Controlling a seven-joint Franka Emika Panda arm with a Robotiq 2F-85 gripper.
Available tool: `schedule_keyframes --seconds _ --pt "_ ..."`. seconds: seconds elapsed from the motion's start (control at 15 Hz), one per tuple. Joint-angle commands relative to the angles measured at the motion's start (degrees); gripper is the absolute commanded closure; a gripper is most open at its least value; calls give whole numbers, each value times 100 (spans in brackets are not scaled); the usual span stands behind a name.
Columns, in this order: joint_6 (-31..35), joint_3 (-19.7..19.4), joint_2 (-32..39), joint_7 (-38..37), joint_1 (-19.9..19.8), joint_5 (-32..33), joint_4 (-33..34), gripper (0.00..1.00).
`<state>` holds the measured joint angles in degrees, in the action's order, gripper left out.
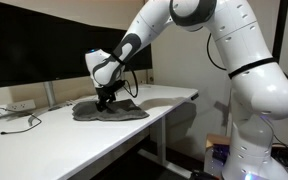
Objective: Wipe the desk with the cloth
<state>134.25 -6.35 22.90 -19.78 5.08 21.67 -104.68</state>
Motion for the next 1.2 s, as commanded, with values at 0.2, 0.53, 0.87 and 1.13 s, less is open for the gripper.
schedule_keyframes --seconds 0.2,0.53,0.87,1.13 --pt "126 -202 -343 530 -537 -207 -397 93" --pt "31 -291 -203 1408 -1049 -436 -34 93" --pt "-338 -294 181 2864 -1737 -1025 881 93" --pt "-809 -326 650 3717 -2319 -1451 1723 93"
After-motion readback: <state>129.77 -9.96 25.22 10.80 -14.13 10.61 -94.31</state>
